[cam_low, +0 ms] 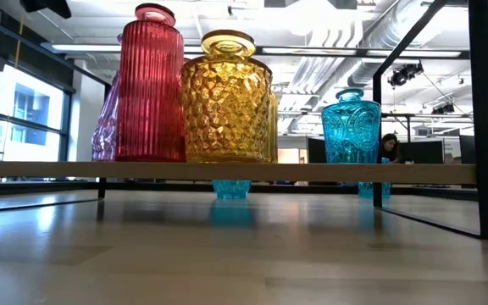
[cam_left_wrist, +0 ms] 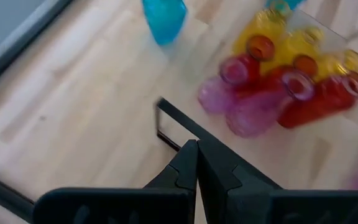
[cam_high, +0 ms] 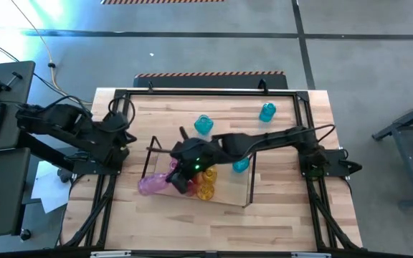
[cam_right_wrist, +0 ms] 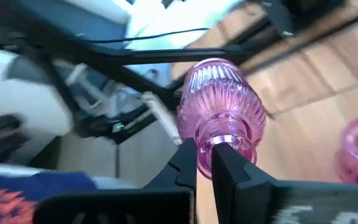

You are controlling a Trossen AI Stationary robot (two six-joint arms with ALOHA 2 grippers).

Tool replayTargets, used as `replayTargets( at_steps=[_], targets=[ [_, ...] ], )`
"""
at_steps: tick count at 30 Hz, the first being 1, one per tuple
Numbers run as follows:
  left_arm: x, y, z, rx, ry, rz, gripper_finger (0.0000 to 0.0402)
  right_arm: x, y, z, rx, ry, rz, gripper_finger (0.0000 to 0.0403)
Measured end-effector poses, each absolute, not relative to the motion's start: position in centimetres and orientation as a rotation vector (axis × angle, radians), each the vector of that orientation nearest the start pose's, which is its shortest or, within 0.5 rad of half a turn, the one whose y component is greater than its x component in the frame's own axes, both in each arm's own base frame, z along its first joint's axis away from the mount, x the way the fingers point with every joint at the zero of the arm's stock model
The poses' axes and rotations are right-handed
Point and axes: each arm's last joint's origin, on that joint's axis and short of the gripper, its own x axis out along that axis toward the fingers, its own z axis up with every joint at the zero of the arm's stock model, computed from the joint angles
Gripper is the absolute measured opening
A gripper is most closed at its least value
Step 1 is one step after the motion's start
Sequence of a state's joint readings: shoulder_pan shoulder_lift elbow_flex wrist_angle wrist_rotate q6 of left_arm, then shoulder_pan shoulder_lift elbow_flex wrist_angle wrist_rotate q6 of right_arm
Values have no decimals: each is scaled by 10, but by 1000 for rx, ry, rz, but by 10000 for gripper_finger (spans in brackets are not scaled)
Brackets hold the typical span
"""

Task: Sort vases onto shelf
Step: Put the violet vase on the shelf aligned with the other violet vases

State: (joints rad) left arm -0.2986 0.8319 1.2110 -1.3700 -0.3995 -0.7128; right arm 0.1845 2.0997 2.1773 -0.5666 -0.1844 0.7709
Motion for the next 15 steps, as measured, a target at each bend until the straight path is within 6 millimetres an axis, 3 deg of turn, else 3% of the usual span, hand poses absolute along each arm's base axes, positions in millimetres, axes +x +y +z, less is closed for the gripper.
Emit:
replayTargets(
  at_steps=[5, 10, 15],
  targets=[
    [92, -24, 366, -405, 897, 273, 0, 480, 99, 342, 774, 641, 60, 0],
    [91, -35, 367, -490, 964, 121, 0, 476, 103, 335, 764, 674, -33, 0],
    [103, -51, 368, -483, 950, 14, 0, 474, 105, 333, 768, 704, -36, 0]
  ],
)
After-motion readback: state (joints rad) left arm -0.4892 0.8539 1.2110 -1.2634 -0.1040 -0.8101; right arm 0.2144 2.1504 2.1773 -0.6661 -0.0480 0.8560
